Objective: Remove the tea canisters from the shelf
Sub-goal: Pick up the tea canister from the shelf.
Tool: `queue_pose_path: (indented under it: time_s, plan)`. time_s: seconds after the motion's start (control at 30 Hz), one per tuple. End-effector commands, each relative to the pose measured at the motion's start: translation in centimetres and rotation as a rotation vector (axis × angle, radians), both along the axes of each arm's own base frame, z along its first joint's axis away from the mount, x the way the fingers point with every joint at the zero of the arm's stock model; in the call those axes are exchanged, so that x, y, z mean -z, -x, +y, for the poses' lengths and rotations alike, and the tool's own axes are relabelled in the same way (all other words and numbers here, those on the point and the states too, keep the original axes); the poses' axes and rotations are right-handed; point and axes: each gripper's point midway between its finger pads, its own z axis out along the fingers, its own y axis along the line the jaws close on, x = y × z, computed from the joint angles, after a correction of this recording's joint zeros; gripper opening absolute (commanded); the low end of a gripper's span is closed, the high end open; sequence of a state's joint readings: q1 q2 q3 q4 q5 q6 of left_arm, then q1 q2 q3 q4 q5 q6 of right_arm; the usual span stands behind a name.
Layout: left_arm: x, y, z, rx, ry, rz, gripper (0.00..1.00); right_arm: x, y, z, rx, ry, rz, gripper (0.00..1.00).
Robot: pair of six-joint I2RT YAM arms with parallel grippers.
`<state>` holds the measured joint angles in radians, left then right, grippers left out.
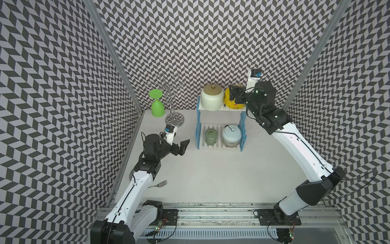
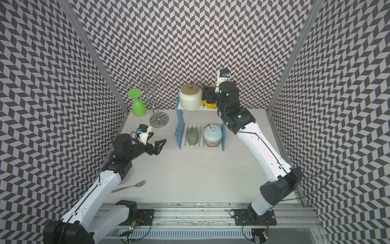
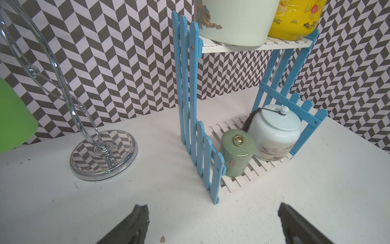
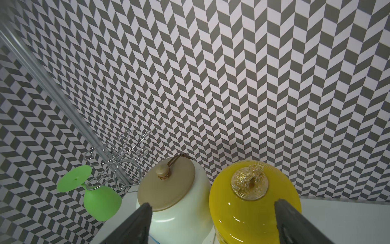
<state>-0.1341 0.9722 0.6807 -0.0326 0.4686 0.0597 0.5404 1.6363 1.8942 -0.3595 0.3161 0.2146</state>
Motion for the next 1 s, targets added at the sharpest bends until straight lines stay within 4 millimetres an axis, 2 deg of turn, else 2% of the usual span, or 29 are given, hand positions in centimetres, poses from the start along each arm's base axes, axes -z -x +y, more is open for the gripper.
queue_pose_path:
  time_s: [0.0, 0.37, 0.6, 0.8, 0.97]
  plan:
    - [-0.9, 0.2, 0.0, 0.012, -0.001, -0.046, 1.0, -0.4, -1.2, -1.2, 0.159, -0.037, 0.005, 0.91]
    - [-1.0, 0.5, -0.4, 0.024, -0.008, -0.06, 1.0, 2.3, -5.3, -1.2, 0.313, -0.005, 0.064, 0.89]
    - [-1.0, 0.5, -0.3, 0.022, -0.011, -0.062, 1.0, 4.1, -6.6, -1.4, 0.354, 0.034, 0.091, 0.86]
    - [-0.8, 0.5, -0.4, 0.021, -0.008, -0.055, 1.0, 4.5, -7.3, -1.8, 0.384, 0.088, 0.082, 0.77]
    - [-0.8, 0.4, -0.3, 0.016, -0.012, -0.053, 1.0, 4.1, -7.9, -2.1, 0.417, 0.122, 0.056, 0.77]
